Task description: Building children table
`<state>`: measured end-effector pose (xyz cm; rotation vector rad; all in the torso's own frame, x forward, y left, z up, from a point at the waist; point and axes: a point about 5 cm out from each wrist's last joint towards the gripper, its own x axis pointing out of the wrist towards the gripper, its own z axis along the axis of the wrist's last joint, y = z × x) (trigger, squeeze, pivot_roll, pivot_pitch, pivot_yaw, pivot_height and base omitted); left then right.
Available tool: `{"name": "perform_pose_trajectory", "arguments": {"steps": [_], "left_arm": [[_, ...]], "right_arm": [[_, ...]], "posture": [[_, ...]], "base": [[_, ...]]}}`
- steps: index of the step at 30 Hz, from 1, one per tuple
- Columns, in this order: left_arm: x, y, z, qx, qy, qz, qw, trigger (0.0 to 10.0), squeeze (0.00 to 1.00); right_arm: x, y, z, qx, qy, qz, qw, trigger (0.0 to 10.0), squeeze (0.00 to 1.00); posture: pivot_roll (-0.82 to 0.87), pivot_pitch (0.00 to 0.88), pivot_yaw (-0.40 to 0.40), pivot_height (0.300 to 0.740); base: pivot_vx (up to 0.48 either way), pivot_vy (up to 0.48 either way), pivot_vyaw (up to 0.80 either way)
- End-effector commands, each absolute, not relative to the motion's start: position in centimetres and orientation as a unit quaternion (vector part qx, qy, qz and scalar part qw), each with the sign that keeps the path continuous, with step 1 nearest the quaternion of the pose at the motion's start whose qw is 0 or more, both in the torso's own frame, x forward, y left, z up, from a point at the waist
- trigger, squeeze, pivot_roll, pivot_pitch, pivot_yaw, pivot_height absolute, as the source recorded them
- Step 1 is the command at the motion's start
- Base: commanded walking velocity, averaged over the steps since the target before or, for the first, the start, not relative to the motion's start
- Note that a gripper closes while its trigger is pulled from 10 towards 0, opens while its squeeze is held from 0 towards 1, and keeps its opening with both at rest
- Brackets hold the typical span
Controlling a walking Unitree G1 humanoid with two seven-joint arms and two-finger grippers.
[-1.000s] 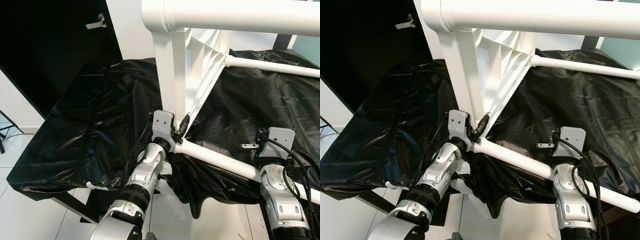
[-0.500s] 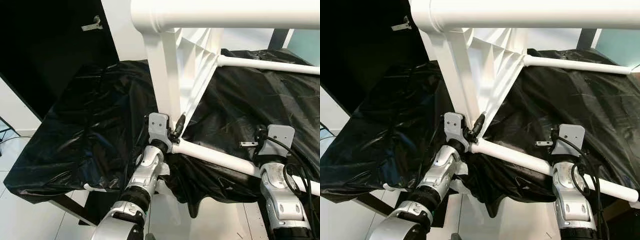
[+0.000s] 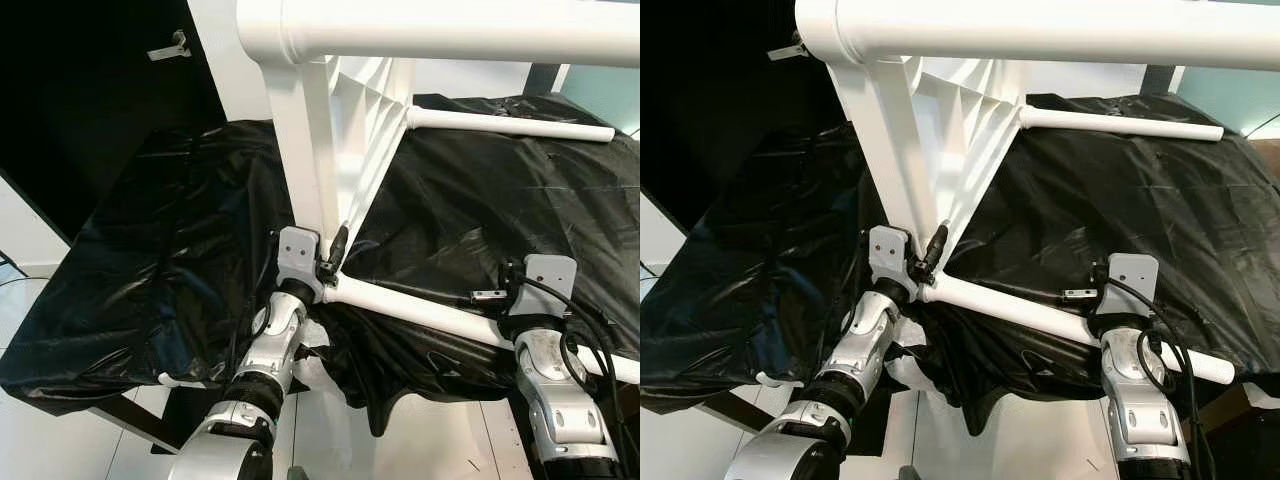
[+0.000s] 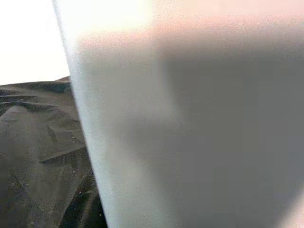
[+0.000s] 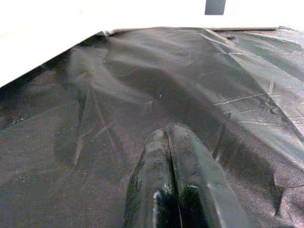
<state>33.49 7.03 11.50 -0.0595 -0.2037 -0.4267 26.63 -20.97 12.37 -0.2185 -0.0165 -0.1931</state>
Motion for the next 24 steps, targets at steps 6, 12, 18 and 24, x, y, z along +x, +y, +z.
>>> {"name": "perform_pose_trajectory", "arguments": {"steps": [6, 12, 18, 24], "left_arm": [[33.4, 13.4, 9.6, -0.041, -0.077, 0.088, 0.992, 0.0, 0.00], [32.2, 15.6, 8.4, -0.023, -0.067, 0.123, 0.990, 0.0, 0.00], [31.5, 16.8, 7.9, -0.011, -0.070, 0.143, 0.987, 0.0, 0.00], [30.8, 18.0, 7.5, -0.004, -0.071, 0.167, 0.983, 0.0, 0.00]], "right_arm": [[26.5, -20.5, 12.6, -0.097, -0.002, -0.081, 0.992, 10.0, 0.00], [26.9, -19.6, 15.8, -0.103, -0.058, -0.039, 0.992, 10.0, 0.00], [26.8, -18.5, 17.2, -0.102, -0.091, 0.013, 0.990, 10.0, 0.00], [26.7, -18.3, 16.8, -0.099, -0.083, 0.024, 0.991, 10.0, 0.00]], "posture": [[0.06, 0.000, 0.093, 0.740], [0.07, 0.000, 0.085, 0.740], [0.08, 0.000, 0.073, 0.740], [0.09, 0.000, 0.065, 0.740]], "base": [[0.000, 0.000, 0.00], [0.000, 0.000, 0.00], [0.000, 0.000, 0.00], [0.000, 0.000, 0.00]]}}
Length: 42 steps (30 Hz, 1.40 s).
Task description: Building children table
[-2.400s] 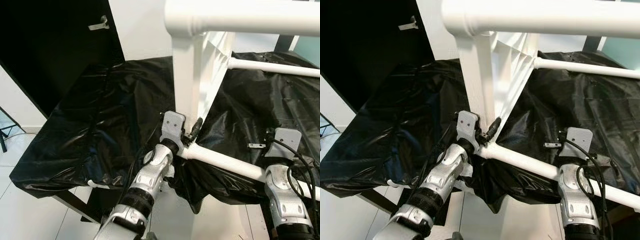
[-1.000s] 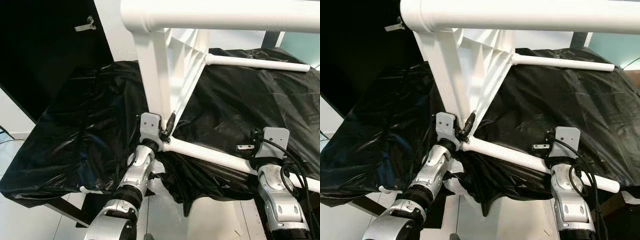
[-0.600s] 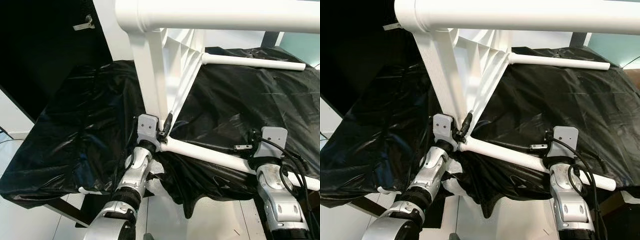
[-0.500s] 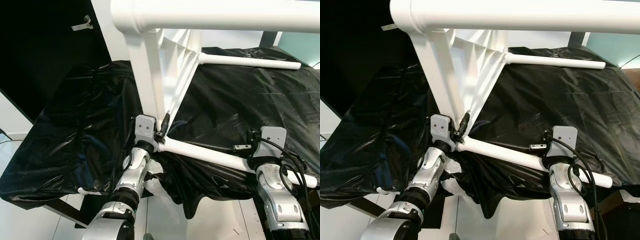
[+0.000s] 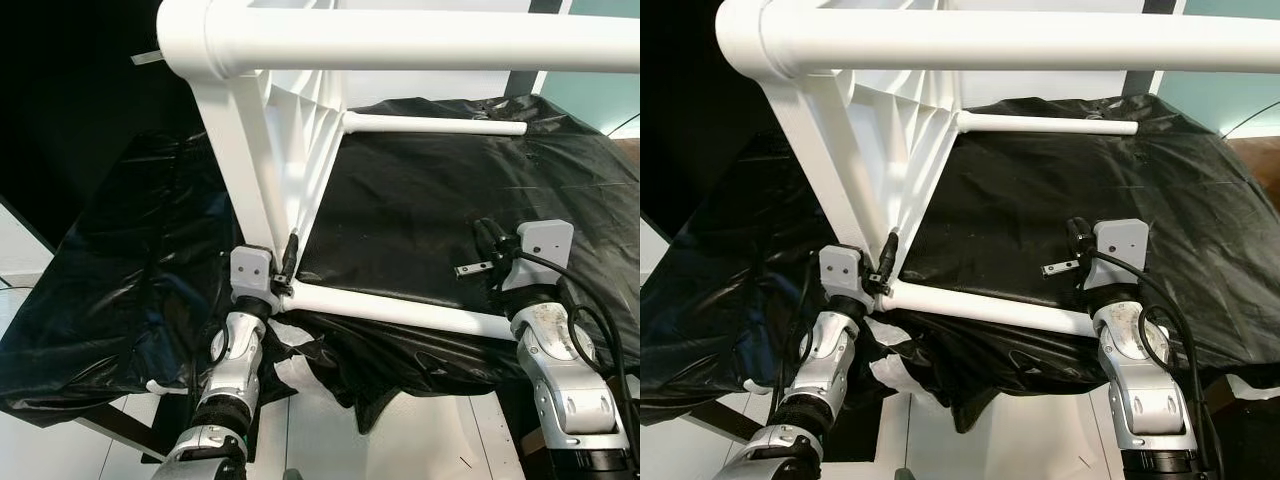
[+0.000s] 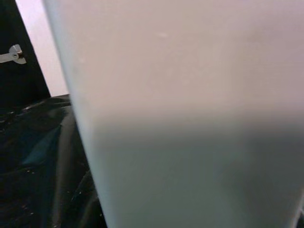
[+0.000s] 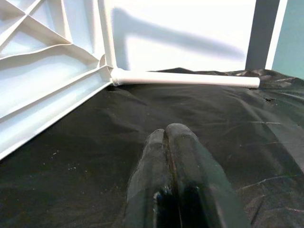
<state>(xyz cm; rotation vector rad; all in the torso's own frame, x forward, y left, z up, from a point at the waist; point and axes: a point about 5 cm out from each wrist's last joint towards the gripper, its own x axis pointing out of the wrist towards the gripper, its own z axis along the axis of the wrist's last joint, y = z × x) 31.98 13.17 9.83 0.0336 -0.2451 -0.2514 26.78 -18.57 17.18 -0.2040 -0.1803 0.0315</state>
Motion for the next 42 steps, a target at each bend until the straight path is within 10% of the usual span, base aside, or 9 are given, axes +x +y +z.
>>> {"name": "perform_pose_trajectory", "arguments": {"steps": [1, 40, 41, 42], "left_arm": [[30.8, 18.0, 7.5, -0.004, -0.071, 0.167, 0.983, 0.0, 0.00], [25.7, 22.6, 4.3, 0.026, -0.020, 0.246, 0.969, 0.0, 0.00], [26.0, 22.0, 4.0, -0.006, -0.012, 0.229, 0.973, 8.9, 0.00], [26.2, 21.5, 3.9, -0.029, -0.006, 0.216, 0.976, 8.9, 0.00]], "right_arm": [[26.7, -18.3, 16.8, -0.099, -0.083, 0.024, 0.991, 10.0, 0.00], [26.9, -18.0, 16.1, -0.085, -0.061, 0.038, 0.994, 10.0, 0.00], [26.8, -18.0, 16.0, -0.085, -0.059, 0.038, 0.994, 10.0, 0.00], [26.8, -18.0, 16.0, -0.084, -0.058, 0.038, 0.994, 10.0, 0.00]], "posture": [[0.09, 0.000, 0.065, 0.740], [0.11, 0.000, 0.066, 0.740], [0.11, 0.000, 0.068, 0.740], [0.11, 0.000, 0.068, 0.740]], "base": [[0.000, 0.000, 0.00], [0.000, 0.000, 0.00], [0.000, 0.000, 0.00], [0.000, 0.000, 0.00]]}}
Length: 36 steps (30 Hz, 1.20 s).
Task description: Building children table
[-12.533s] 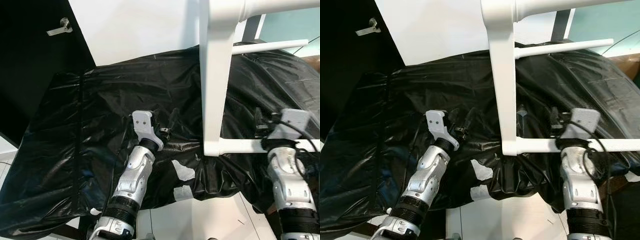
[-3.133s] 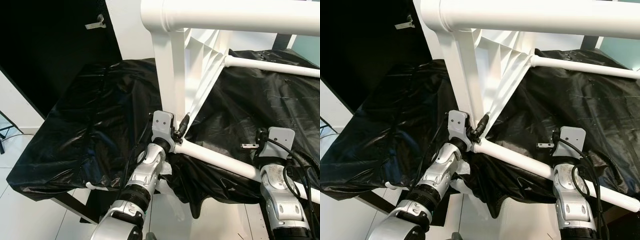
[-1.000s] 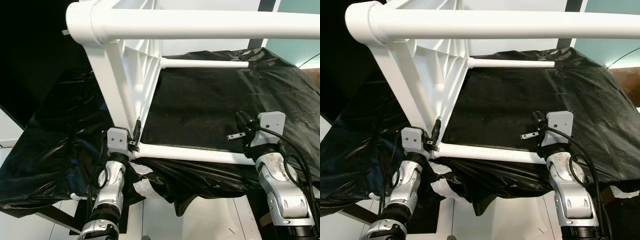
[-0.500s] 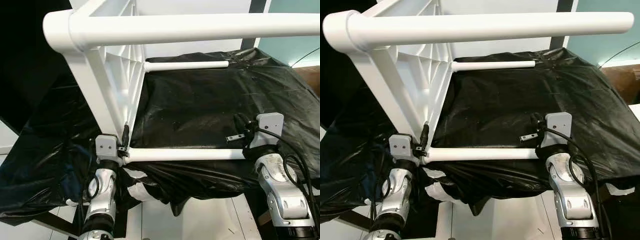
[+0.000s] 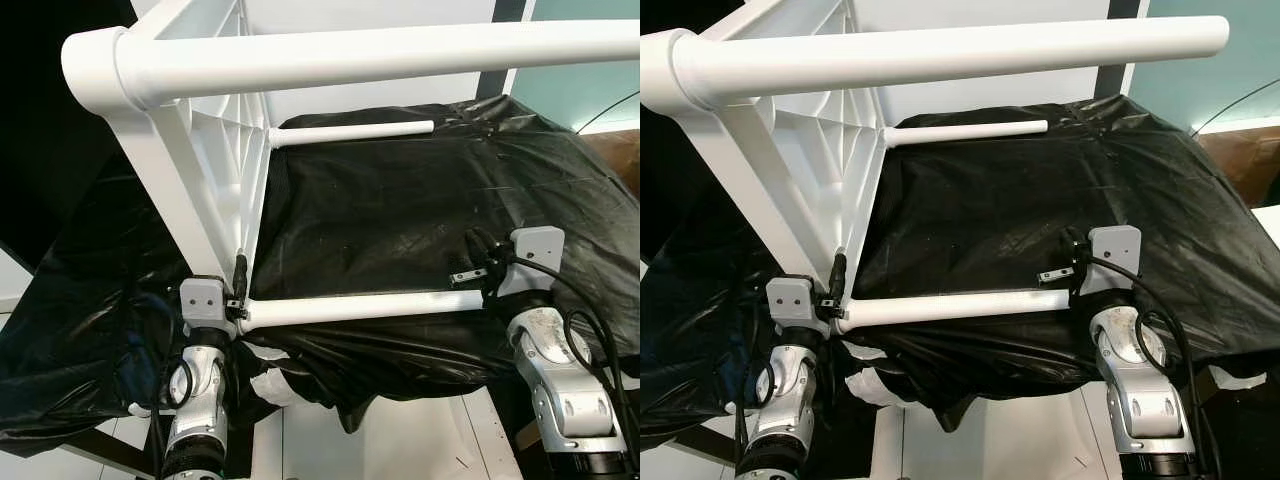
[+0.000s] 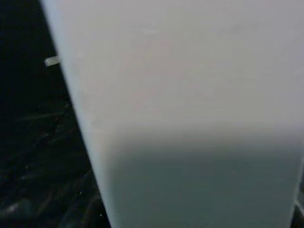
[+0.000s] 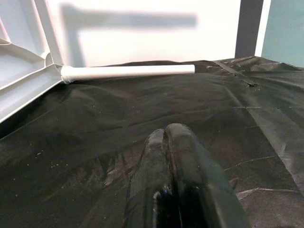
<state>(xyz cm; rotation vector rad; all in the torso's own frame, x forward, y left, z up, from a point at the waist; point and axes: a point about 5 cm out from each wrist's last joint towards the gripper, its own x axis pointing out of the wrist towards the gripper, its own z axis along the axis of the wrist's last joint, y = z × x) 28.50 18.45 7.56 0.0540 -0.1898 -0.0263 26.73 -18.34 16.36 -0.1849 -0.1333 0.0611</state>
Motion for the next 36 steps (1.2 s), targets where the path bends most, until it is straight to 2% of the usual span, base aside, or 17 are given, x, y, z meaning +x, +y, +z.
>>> {"name": "perform_pose_trajectory", "arguments": {"steps": [1, 2, 3, 4, 5, 12, 13, 15, 16, 24, 28, 36], "left_arm": [[26.4, 21.2, 3.7, -0.045, -0.002, 0.207, 0.977, 8.9, 0.00], [26.4, 21.2, 3.7, -0.045, -0.002, 0.207, 0.977, 8.9, 0.00], [26.5, 20.5, 3.8, -0.056, -0.006, 0.182, 0.982, 10.0, 0.00], [26.7, 19.6, 3.9, -0.057, -0.011, 0.156, 0.986, 10.0, 0.89], [26.7, 19.5, 4.0, -0.056, -0.014, 0.150, 0.987, 10.0, 1.00], [27.0, 19.5, 4.4, -0.059, -0.023, 0.151, 0.987, 10.0, 1.00], [27.1, 19.5, 4.5, -0.052, -0.027, 0.145, 0.988, 10.0, 0.53], [27.2, 19.4, 4.7, -0.045, -0.030, 0.138, 0.989, 10.0, 0.53], [27.2, 19.2, 5.0, -0.037, -0.039, 0.134, 0.990, 10.0, 0.00], [27.7, 18.1, 7.3, 0.001, -0.102, 0.106, 0.989, 10.0, 0.00], [28.2, 17.5, 9.5, -0.006, -0.147, 0.097, 0.984, 10.0, 0.00], [28.4, 16.1, 10.8, -0.015, -0.175, 0.049, 0.983, 10.0, 0.00]], "right_arm": [[26.8, -18.0, 15.9, -0.084, -0.057, 0.038, 0.994, 10.0, 0.00], [26.8, -18.0, 15.9, -0.084, -0.057, 0.038, 0.994, 10.0, 0.00], [26.8, -18.0, 15.9, -0.083, -0.055, 0.037, 0.994, 10.0, 0.00], [26.7, -18.1, 15.8, -0.083, -0.053, 0.034, 0.995, 10.0, 0.00], [26.7, -18.2, 15.8, -0.083, -0.053, 0.033, 0.995, 10.0, 0.00], [26.7, -18.2, 15.7, -0.084, -0.052, 0.031, 0.995, 10.0, 0.00], [26.7, -18.2, 15.7, -0.084, -0.052, 0.031, 0.995, 10.0, 0.00], [26.8, -18.2, 15.6, -0.084, -0.052, 0.031, 0.995, 10.0, 0.00], [26.8, -18.2, 15.6, -0.083, -0.052, 0.031, 0.995, 10.0, 0.00], [26.9, -18.2, 15.7, -0.083, -0.054, 0.032, 0.995, 10.0, 0.00], [26.7, -18.1, 15.7, -0.095, -0.055, 0.036, 0.993, 10.0, 0.00], [26.3, -18.3, 14.5, -0.108, -0.049, 0.019, 0.993, 10.0, 0.00]], "posture": [[0.11, 0.000, 0.067, 0.740], [0.11, 0.000, 0.067, 0.740], [0.10, 0.000, 0.069, 0.740], [0.10, 0.000, 0.070, 0.740], [0.10, 0.000, 0.070, 0.740], [0.10, 0.000, 0.072, 0.740], [0.10, 0.000, 0.073, 0.740], [0.10, 0.000, 0.073, 0.740], [0.10, 0.000, 0.074, 0.740], [0.10, 0.000, 0.073, 0.740], [0.10, 0.000, 0.071, 0.740], [0.10, 0.000, 0.073, 0.740]], "base": [[0.000, 0.000, 0.00], [0.000, 0.000, 0.00], [0.000, 0.000, 0.00], [0.000, 0.000, 0.00], [0.000, 0.000, 0.00], [0.000, 0.000, 0.00], [0.000, 0.000, 0.00], [0.000, 0.000, 0.00], [0.000, 0.000, 0.00], [0.000, 0.000, 0.00], [0.000, 0.000, 0.00], [0.000, 0.000, 0.00]]}}
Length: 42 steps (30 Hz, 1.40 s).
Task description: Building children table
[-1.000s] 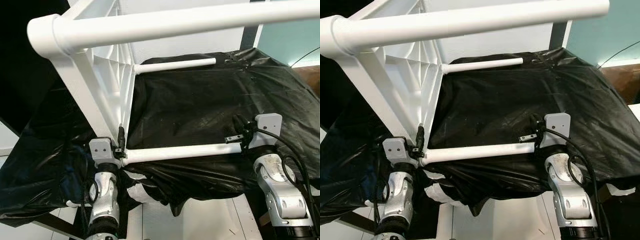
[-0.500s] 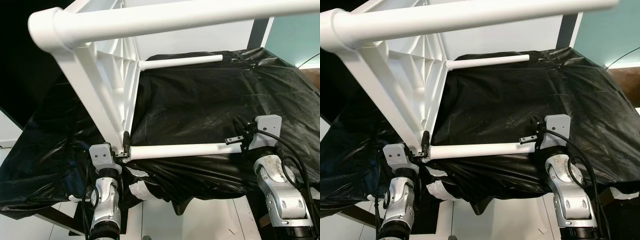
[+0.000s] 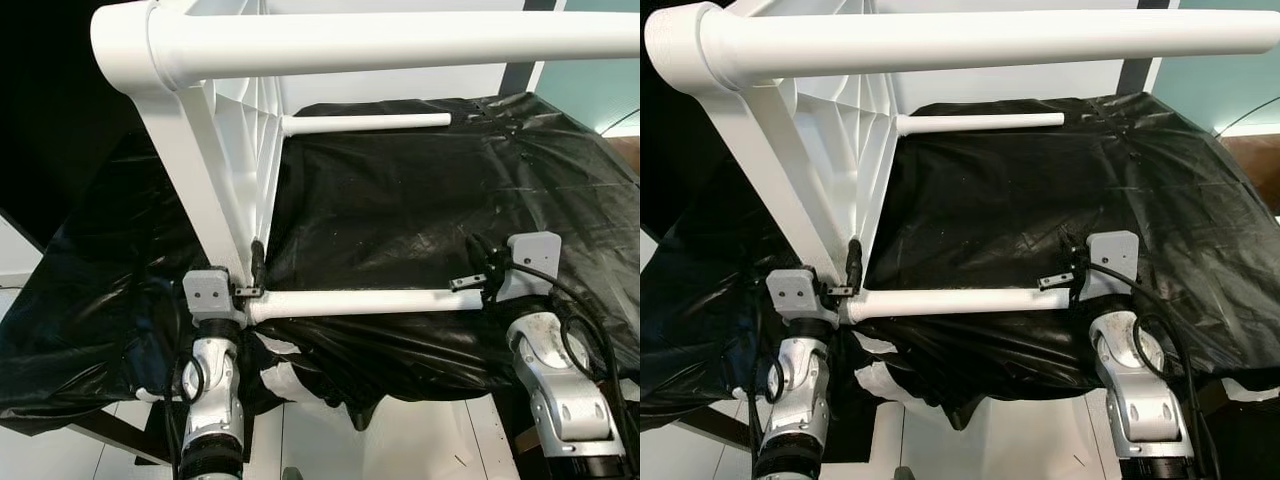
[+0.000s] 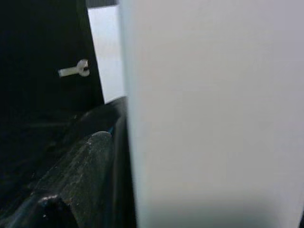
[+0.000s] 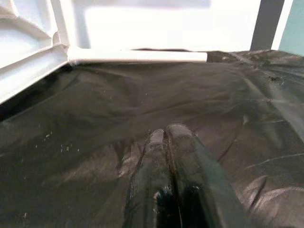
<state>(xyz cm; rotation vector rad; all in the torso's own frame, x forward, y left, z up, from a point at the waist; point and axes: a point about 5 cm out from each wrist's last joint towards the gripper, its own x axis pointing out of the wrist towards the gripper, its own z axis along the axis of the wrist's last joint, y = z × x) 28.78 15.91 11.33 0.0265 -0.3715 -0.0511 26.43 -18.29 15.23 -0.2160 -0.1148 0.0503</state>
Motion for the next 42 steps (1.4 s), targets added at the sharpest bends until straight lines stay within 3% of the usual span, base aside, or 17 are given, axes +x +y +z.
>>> {"name": "perform_pose_trajectory", "arguments": {"steps": [1, 7, 16, 27, 34, 37, 42], "left_arm": [[28.3, 15.8, 11.0, -0.010, -0.180, 0.036, 0.983, 10.0, 0.00], [28.1, 15.1, 11.6, 0.008, -0.189, 0.000, 0.982, 10.0, 0.00], [28.2, 15.1, 11.5, 0.013, -0.181, -0.007, 0.983, 10.0, 0.00], [28.3, 14.9, 11.2, 0.015, -0.172, -0.014, 0.985, 10.0, 0.00], [28.4, 14.8, 11.4, 0.022, -0.176, -0.020, 0.984, 10.0, 0.00], [28.3, 14.7, 11.3, 0.024, -0.176, -0.021, 0.984, 10.0, 0.00], [28.2, 15.0, 10.8, 0.015, -0.165, -0.017, 0.986, 10.0, 0.00]], "right_arm": [[26.1, -18.6, 13.7, -0.093, -0.039, 0.006, 0.995, 10.0, 0.00], [25.6, -19.3, 12.1, -0.046, -0.011, -0.023, 0.999, 10.0, 0.00], [25.9, -19.7, 12.1, -0.038, -0.018, -0.033, 0.999, 10.0, 0.00], [26.1, -19.9, 12.5, -0.034, -0.030, -0.042, 0.998, 10.0, 0.00], [26.3, -20.3, 12.9, -0.110, -0.042, -0.074, 0.990, 10.0, 0.00], [26.1, -20.9, 14.0, -0.215, -0.078, -0.114, 0.967, 10.0, 0.00], [25.8, -20.5, 14.4, -0.230, -0.102, -0.109, 0.962, 10.0, 0.00]], "posture": [[0.10, 0.000, 0.074, 0.740], [0.10, 0.000, 0.081, 0.740], [0.10, 0.000, 0.084, 0.740], [0.10, 0.000, 0.091, 0.740], [0.10, 0.000, 0.092, 0.740], [0.10, 0.000, 0.092, 0.740], [0.10, 0.000, 0.090, 0.740]], "base": [[0.000, 0.000, 0.00], [0.000, 0.000, 0.00], [0.000, 0.000, 0.44], [0.000, 0.000, 0.00], [0.000, 0.000, 0.00], [0.000, 0.000, 0.00], [0.000, 0.000, 0.00]]}}
